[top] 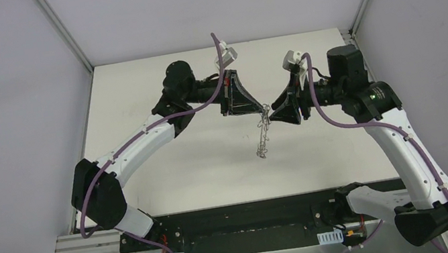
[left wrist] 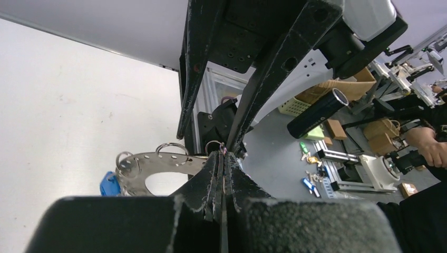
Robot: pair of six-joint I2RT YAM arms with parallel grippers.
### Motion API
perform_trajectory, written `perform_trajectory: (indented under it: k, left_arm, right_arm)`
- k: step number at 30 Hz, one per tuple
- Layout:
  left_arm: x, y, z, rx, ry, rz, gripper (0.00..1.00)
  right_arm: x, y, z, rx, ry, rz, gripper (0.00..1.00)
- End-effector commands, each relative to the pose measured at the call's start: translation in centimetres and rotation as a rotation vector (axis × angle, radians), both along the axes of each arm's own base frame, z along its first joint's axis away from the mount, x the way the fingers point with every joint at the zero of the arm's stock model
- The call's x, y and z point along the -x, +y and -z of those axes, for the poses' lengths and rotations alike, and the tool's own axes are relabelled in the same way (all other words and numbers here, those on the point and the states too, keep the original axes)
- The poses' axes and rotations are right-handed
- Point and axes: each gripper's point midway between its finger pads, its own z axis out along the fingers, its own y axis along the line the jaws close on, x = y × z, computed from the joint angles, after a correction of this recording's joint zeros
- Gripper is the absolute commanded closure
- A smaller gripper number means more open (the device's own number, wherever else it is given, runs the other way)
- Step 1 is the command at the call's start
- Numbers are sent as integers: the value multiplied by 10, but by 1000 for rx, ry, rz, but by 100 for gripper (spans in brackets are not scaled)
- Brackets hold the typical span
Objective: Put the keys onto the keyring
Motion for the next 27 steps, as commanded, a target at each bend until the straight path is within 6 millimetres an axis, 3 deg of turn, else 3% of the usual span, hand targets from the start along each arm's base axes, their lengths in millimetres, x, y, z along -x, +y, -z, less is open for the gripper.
perform_trajectory:
  k: [1, 16, 21, 27]
  left_arm:
    - [14, 7, -29, 79, -54, 44, 100]
    - [9, 4, -25, 83, -33, 34, 100]
    - [9, 4, -25, 81, -33, 32, 100]
    - [7, 3, -22, 73, -40, 27, 100]
  right_arm:
    - [-2, 3, -18, -34, -78, -36, 56]
    - [7, 16, -28, -128, 0, -113, 59]
    - [6, 18, -26, -138, 24, -119, 80]
    - [7, 19, -27, -148, 30, -127, 95]
